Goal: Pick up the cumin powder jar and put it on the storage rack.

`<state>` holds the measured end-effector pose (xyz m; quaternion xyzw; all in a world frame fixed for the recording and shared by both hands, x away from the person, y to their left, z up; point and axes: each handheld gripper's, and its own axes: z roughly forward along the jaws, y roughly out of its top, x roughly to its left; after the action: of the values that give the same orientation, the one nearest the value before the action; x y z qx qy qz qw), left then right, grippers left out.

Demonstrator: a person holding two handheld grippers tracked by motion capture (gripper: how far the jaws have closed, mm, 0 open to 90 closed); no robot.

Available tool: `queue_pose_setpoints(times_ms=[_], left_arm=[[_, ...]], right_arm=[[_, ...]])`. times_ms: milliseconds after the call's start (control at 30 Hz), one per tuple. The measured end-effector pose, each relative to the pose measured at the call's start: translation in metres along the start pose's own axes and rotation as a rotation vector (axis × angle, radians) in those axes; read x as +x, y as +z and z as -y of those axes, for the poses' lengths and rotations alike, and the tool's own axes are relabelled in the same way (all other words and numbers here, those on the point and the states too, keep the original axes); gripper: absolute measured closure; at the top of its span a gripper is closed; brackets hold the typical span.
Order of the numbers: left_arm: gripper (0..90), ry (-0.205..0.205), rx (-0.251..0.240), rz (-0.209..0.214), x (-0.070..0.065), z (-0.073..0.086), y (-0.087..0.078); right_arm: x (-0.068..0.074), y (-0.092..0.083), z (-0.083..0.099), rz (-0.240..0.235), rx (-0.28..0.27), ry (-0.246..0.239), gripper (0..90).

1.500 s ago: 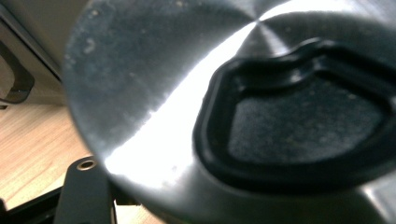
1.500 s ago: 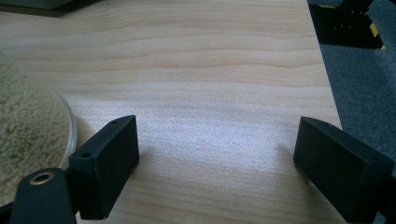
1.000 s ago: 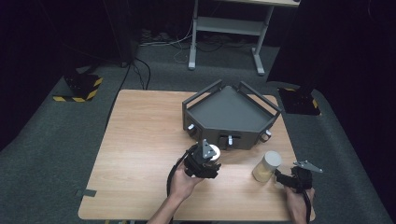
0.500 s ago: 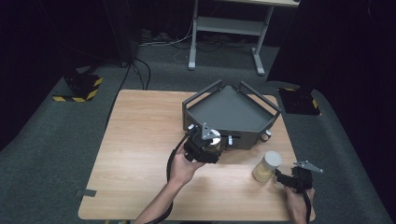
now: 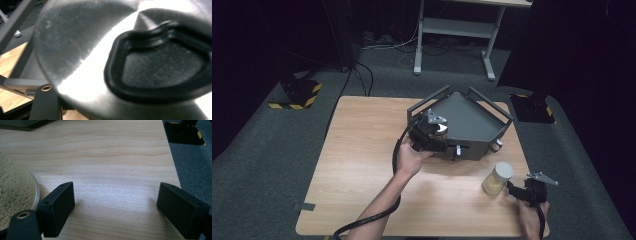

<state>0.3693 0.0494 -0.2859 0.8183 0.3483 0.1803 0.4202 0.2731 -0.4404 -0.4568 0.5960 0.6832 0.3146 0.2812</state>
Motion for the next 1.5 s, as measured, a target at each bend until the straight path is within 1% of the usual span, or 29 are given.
queue_pose_setpoints(times_ms=[67,100,167,233,333,367,500,533,567,633,667,767,800,833,867,900,967,1000,1033,1067,1133,1200,1500], left_arm=[[31.6,-0.004,0.0,-0.004,0.001,-0.002,0.001],[31.6,-0.02,0.004,-0.012,0.002,-0.005,0.002],[31.6,-0.024,0.005,-0.023,0.003,-0.008,0.004],[31.6,-0.024,0.009,-0.046,0.005,-0.016,0.01],[31.5,-0.024,0.01,-0.056,0.006,-0.02,0.013],[31.6,-0.027,0.008,-0.066,0.007,-0.024,0.017],[31.6,-0.028,0.012,-0.074,0.009,-0.029,0.023],[31.6,-0.026,0.018,-0.077,0.01,-0.034,0.028],[31.6,-0.026,0.018,-0.077,0.01,-0.034,0.028],[31.6,-0.031,0.02,-0.082,0.012,-0.04,0.035],[31.6,-0.031,0.02,-0.082,0.012,-0.04,0.035],[31.6,-0.032,0.027,-0.088,0.014,-0.045,0.044],[31.6,-0.032,0.036,-0.098,0.013,-0.048,0.05],[31.6,-0.032,0.036,-0.098,0.013,-0.048,0.05],[31.6,-0.032,0.042,-0.103,0.013,-0.049,0.054],[31.5,-0.334,-0.21,-0.133,-0.014,-0.019,0.082],[31.6,-0.342,-0.202,-0.144,-0.014,-0.02,0.088],[31.6,-0.342,-0.202,-0.144,-0.014,-0.02,0.088],[31.6,-0.345,-0.196,-0.15,-0.014,-0.02,0.09],[31.6,-0.357,-0.191,-0.161,-0.013,-0.021,0.096],[31.6,-0.357,-0.186,-0.166,-0.012,-0.021,0.099],[31.6,-0.369,-0.179,-0.178,-0.011,-0.021,0.106],[31.6,-0.394,-0.182,-0.191,-0.011,-0.016,0.121]], right_arm=[[0.0,0.0,0.0,0.0,0.0,0.001,14.3],[0.0,0.0,0.0,0.0,0.0,0.001,14.3],[0.0,0.0,0.0,0.001,0.0,0.002,14.3],[0.001,0.0,0.0,0.006,0.001,0.002,14.4],[0.002,0.0,-0.001,0.009,0.003,0.001,14.4],[0.002,0.0,-0.001,0.011,0.004,-0.001,14.4],[0.002,0.0,-0.001,0.011,0.004,-0.001,14.3],[0.002,0.0,-0.001,0.01,0.004,-0.001,14.3],[0.002,0.0,-0.001,0.01,0.004,-0.001,14.3],[0.002,0.0,-0.001,0.01,0.004,-0.001,14.2],[0.002,0.0,-0.001,0.01,0.004,-0.001,14.2],[0.002,0.0,-0.001,0.01,0.004,-0.001,14.2],[0.002,0.0,-0.001,0.009,0.005,0.0,14.1],[0.002,0.0,-0.001,0.009,0.005,0.0,14.1],[0.002,0.0,-0.001,0.01,0.006,0.0,14.1],[0.002,0.0,-0.001,0.009,0.004,-0.001,14.0],[0.002,0.0,-0.001,0.009,0.005,-0.001,14.0],[0.002,0.0,-0.001,0.009,0.005,-0.001,14.0],[0.002,0.0,-0.001,0.009,0.005,-0.001,13.9],[0.002,0.0,-0.001,0.009,0.005,-0.001,13.9],[0.002,0.0,-0.001,0.009,0.005,-0.002,13.9],[0.002,0.0,-0.001,0.009,0.005,-0.001,13.9],[0.002,0.0,-0.001,0.009,0.002,-0.004,13.8]])
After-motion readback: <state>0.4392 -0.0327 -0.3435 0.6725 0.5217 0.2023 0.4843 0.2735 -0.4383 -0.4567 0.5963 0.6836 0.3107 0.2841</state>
